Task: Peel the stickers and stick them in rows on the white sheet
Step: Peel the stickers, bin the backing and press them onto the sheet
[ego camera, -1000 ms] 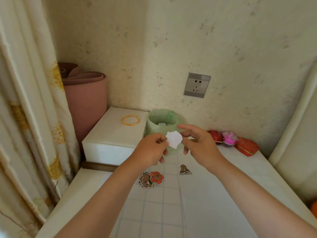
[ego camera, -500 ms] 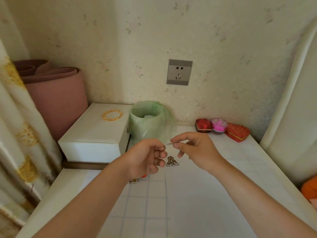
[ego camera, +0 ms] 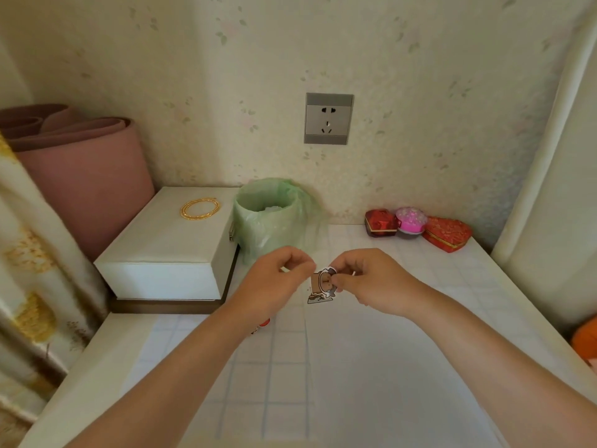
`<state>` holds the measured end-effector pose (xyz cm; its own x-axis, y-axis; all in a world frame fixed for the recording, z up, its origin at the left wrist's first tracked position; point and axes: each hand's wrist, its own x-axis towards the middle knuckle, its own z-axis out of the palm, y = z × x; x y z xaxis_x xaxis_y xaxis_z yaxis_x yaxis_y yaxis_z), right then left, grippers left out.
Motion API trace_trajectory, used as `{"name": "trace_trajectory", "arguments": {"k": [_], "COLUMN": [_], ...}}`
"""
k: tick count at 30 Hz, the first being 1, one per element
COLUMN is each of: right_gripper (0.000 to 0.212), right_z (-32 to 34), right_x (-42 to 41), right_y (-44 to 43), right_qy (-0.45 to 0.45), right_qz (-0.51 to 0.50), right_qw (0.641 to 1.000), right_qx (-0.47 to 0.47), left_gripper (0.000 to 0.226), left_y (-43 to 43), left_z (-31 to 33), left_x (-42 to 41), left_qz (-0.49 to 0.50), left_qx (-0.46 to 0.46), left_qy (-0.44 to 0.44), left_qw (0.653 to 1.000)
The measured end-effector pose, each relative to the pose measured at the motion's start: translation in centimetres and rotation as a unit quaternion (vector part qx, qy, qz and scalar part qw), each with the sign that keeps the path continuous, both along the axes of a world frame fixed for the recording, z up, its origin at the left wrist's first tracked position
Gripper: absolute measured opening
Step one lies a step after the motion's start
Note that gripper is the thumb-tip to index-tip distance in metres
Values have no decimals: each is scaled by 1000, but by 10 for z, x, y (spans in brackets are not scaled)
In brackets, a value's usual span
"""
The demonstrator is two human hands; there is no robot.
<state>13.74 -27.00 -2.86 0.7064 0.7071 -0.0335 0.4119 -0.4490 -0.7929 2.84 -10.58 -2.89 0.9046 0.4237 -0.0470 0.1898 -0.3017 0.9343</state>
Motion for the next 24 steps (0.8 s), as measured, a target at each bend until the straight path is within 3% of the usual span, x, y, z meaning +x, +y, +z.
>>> {"name": "trace_trajectory", "arguments": {"k": [5, 9, 12, 18, 22, 24], "right_gripper": [19, 38, 29, 13, 11, 11], "right_z": [-4, -4, -2, 2, -2, -7], "right_x": [6, 7, 5, 5, 10, 14], "right_y": [-2, -2, -1, -4, -7, -8], "right_qy": [-44, -21, 45, 136, 135, 112], "right_qz": [5, -46, -102, -132, -155, -174], "right_qw": [999, 999, 993, 977, 974, 975], "right_qx": [-16, 9, 36, 96, 94, 85], "left_gripper": [10, 10, 7, 8, 11, 27], "left_y": [-2, -5, -8, -16, -16, -15], "left_z": [-13, -13, -6, -6, -14, -21], "left_x": [7, 8, 10, 12, 17, 21], "left_qz": [-19, 5, 50, 33, 23, 20], "left_qx": [98, 45, -52, -108, -83, -58], "left_qy": [-9, -8, -19, -17, -11, -2], "left_qw": [995, 999, 997, 993, 996, 998]}}
